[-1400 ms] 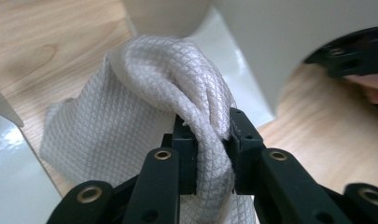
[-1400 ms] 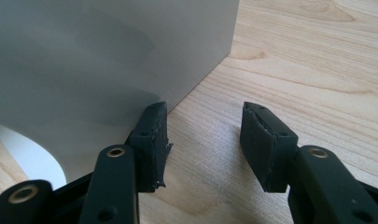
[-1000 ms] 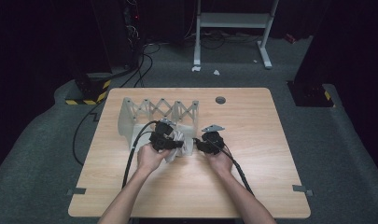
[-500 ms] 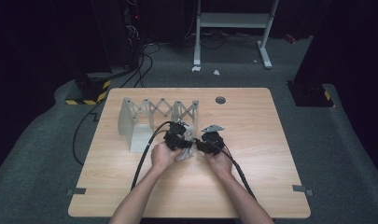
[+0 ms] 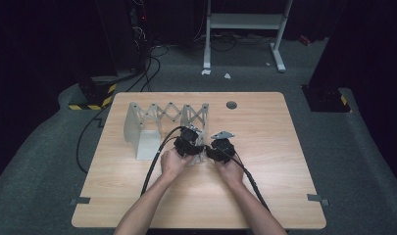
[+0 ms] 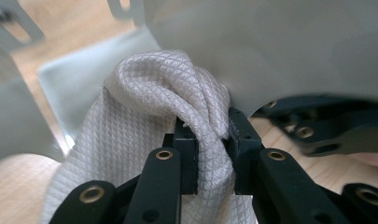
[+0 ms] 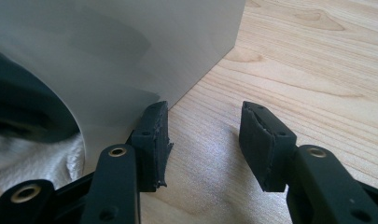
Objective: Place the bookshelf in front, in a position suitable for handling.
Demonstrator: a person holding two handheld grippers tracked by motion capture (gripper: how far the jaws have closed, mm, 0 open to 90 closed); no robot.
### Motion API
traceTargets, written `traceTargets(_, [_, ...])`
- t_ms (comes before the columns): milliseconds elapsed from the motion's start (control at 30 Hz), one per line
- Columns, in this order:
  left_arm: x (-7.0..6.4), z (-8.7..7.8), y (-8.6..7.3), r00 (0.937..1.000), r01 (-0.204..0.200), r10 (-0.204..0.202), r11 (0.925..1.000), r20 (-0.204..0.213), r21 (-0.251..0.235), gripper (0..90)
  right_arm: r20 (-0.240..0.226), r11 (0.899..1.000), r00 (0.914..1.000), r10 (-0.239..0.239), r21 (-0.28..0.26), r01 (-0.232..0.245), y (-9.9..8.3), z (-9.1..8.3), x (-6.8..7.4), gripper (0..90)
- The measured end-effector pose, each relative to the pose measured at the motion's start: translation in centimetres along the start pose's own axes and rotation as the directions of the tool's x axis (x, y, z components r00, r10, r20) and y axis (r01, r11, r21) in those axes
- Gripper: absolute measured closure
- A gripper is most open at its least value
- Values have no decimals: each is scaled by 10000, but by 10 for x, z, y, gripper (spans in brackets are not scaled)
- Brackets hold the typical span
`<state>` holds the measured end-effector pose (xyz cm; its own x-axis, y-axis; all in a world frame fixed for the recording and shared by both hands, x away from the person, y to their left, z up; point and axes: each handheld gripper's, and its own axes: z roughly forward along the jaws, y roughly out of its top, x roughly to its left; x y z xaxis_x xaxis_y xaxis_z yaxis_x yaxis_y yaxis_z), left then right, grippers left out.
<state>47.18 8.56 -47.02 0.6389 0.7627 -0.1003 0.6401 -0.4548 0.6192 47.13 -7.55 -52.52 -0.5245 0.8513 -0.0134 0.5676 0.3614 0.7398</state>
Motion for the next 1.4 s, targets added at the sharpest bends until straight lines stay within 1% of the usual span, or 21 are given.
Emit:
traceTargets(100, [0, -14, 8, 10000, -79, 80, 9992, 19, -390, 767, 10, 10000, 10000, -2, 15, 2, 0, 0, 0, 528])
traceTargets(167, [0, -19, 12, 10000, -30, 34, 9979, 59, -647, 767, 31, 10000, 10000, 3, 12, -3, 0, 0, 0, 529])
traceTargets(200, [1, -20, 13, 10000, -29, 35, 9982, 91, -603, 766, 35, 10000, 10000, 2, 14, -2, 0, 0, 1, 530])
traceTargets(233, [1, -18, 13, 10000, 7, -2, 9987, 98, -519, 766, 44, 10000, 10000, 7, 10, -7, 0, 0, 1, 531])
traceTargets(267, [2, -14, 13, 9999, -25, 29, 9994, 96, -336, 766, 48, 10000, 10000, 4, 7, -4, 0, 0, 1, 532])
traceTargets(300, [2, -9, 12, 10000, -35, 36, 10000, 52, -74, 766, 49, 10000, 10000, 5, 8, -5, 0, 0, 1, 532])
traceTargets(333, [3, -2, 10, 9999, -128, 128, 9996, 11, 239, 766, 50, 10000, 10000, 10, 6, -10, 0, 0, 1, 533])
traceTargets(400, [3, 11, 6, 9997, -232, 239, 9970, -95, 740, 766, 47, 10000, 10000, 14, 8, -14, 0, 0, 1, 533])
traceTargets(467, [6, 20, 4, 10000, -50, 54, 9958, -41, 911, 766, 43, 10000, 10000, 8, 8, -8, 0, 0, 1, 535])
traceTargets(533, [8, 21, 4, 9998, 152, -161, 9957, 91, 916, 766, 44, 10000, 10000, -13, -4, 13, 0, 0, 1, 536])
traceTargets(567, [9, 21, 5, 9997, 184, -195, 9958, 113, 899, 766, 47, 10000, 10000, -13, -5, 13, 0, 0, 1, 536])
traceTargets(600, [9, 19, 6, 9999, 115, -125, 9958, 112, 906, 766, 48, 10000, 10000, -4, -3, 4, 0, 0, 1, 539])
traceTargets(667, [9, 12, 9, 9997, 161, -171, 9975, 145, 682, 767, 29, 10000, 10000, -8, -18, 8, 0, 0, 1, 544])
traceTargets(700, [9, 8, 11, 9994, 227, -241, 9982, 242, 554, 767, 25, 10000, 10000, -13, -19, 13, 0, 0, 1, 546])
traceTargets(800, [9, -8, 19, 9987, 263, -269, 9996, 424, 136, 766, -12, 10000, 10000, -19, -22, 19, 0, 0, 1, 557])
traceTargets(933, [8, -28, 32, 9989, 114, -100, 9995, 461, -301, 766, -28, 10000, 10000, -26, -7, 25, 0, -1, 2, 558])
traceTargets(1100, [12, -46, 48, 9978, 271, -215, 9957, 630, -891, 765, -42, 10000, 10000, -12, 8, 12, 0, -1, 2, 558])
traceTargets(1200, [13, -54, 55, 9976, 281, -209, 9934, 657, -1112, 765, -52, 10000, 10000, -66, -1, 66, 0, -1, 2, 558])
traceTargets(1233, [12, -56, 56, 9976, 267, -190, 9927, 663, -1178, 765, -55, 10000, 10000, -63, -1, 63, 0, -1, 2, 558])
traceTargets(1400, [13, -70, 60, 9945, 439, -291, 9880, 1007, -1484, 766, -53, 10000, 10000, -61, -1, 61, 0, -1, 2, 558])
